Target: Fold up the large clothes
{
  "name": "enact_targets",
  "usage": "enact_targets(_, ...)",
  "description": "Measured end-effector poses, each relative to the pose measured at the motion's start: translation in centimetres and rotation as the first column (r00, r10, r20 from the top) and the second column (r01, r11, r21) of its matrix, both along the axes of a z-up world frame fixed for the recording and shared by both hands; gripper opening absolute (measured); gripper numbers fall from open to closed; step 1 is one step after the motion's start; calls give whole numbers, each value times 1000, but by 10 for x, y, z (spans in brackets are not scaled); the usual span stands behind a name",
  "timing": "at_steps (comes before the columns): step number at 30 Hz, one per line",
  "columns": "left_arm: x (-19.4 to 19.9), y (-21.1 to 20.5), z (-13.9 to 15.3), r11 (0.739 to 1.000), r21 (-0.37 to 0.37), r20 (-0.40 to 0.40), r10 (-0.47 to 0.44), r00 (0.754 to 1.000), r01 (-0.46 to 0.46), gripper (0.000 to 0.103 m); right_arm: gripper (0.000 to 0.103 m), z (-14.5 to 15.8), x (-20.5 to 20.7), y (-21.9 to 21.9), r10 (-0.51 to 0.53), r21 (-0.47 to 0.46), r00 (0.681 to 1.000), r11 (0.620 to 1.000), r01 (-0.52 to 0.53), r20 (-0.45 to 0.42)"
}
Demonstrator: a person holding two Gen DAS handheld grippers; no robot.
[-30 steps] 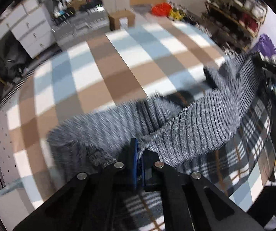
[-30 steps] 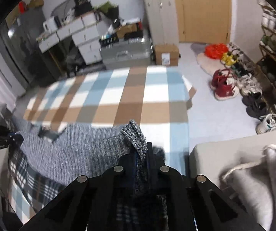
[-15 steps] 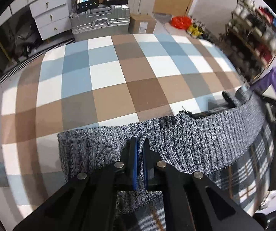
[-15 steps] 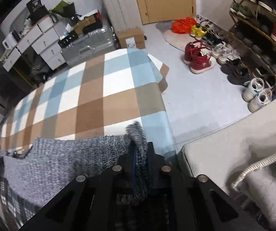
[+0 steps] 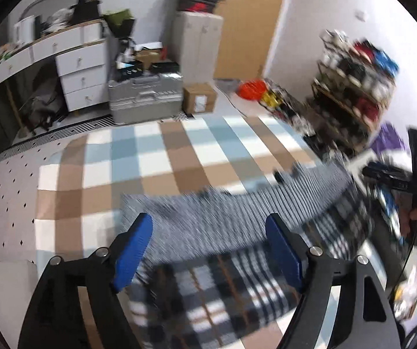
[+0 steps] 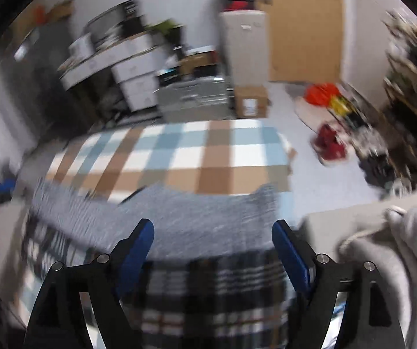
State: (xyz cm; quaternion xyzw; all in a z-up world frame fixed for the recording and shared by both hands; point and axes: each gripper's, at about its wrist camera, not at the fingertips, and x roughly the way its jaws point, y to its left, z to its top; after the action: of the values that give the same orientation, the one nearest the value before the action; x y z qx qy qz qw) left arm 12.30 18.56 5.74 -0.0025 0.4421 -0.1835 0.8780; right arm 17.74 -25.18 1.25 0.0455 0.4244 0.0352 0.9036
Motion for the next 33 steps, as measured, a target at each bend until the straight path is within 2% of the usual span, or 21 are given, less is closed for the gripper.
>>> enact_targets(2, 3, -10, -20, 999, 48, -52, -12, 999, 14, 77, 85, -13, 2, 25, 43, -59, 999, 997, -44, -26)
enact_targets(4, 10, -13, -54, 995, 102, -143, 25, 989, -10, 77, 85, -36, 9, 45, 65, -113, 993, 991, -75, -94)
enact_targets(6, 17, -5, -84, 989, 133, -208, 85, 975, -58, 77, 84, -61, 16, 50, 38, -197, 987, 978, -69, -158)
enact_targets(8, 18, 5, -104, 989, 126, -211, 98, 973, -73, 76, 85, -84, 21, 47, -4, -263, 979, 963, -51, -206)
enact_targets(9, 18, 7, -109, 990, 120, -205, 95, 974, -71, 76, 85, -92, 22, 42, -2, -237, 976, 970, -51, -218)
enact_targets(11, 19, 9, -110, 992, 108, -179, 88, 980, -69, 76, 88, -99, 21, 39, -8, -229, 977, 972, -42, -213)
enact_targets(14, 21, 12, -112, 993, 93, -172, 88, 981, -73, 76, 90, -109, 21, 42, -3, -275, 980, 960, -53, -199)
enact_targets(16, 20, 9, -111, 991, 120, -163, 75, 984, -56, 76, 90, -110, 21, 38, -17, -258, 981, 966, -34, -192)
enact_targets(18, 16, 6, -102, 990, 131, -161, 82, 984, -61, 76, 90, -105, 22, 40, -34, -270, 977, 962, -24, -209)
enact_targets(20, 7, 0, -86, 991, 115, -146, 82, 986, -65, 77, 88, -86, 17, 50, -73, -295, 975, 955, 8, -211)
enact_targets(21, 2, -5, -79, 994, 97, -139, 65, 988, -52, 77, 88, -75, 12, 54, -60, -250, 979, 968, 10, -194)
enact_targets(22, -4, -13, -73, 998, 65, -146, 32, 989, -22, 77, 88, -62, 5, 63, -1, -137, 985, 990, -23, -173)
enact_targets(23, -8, -19, -70, 999, 40, -155, 6, 988, 0, 77, 88, -57, 1, 69, 35, -81, 986, 995, -49, -164)
enact_targets(24, -14, -30, -68, 1000, 23, -163, -17, 986, 21, 77, 88, -51, -4, 83, 70, -46, 986, 996, -78, -154)
enact_targets(26, -23, -43, -72, 999, 21, -180, -42, 983, 47, 77, 88, -49, -10, 107, 110, -42, 984, 992, -117, -143)
enact_targets(27, -30, -50, -78, 998, 40, -185, -44, 982, 52, 77, 88, -52, -10, 118, 129, -43, 980, 990, -137, -152)
enact_targets(28, -29, -56, -88, 994, 98, -196, -26, 980, 46, 77, 88, -58, -9, 126, 141, -51, 976, 987, -151, -165)
enact_targets(29, -25, -56, -100, 988, 152, -212, 18, 977, 15, 77, 88, -68, -7, 136, 144, -85, 971, 983, -162, -189)
enact_targets(30, -22, -50, -110, 985, 170, -229, 65, 971, -26, 77, 88, -76, -6, 140, 135, -109, 969, 981, -160, -205)
enact_targets(33, -17, -31, -124, 991, 93, -226, 112, 968, -93, 77, 90, -111, -2, 148, 123, -143, 951, 975, -169, -285)
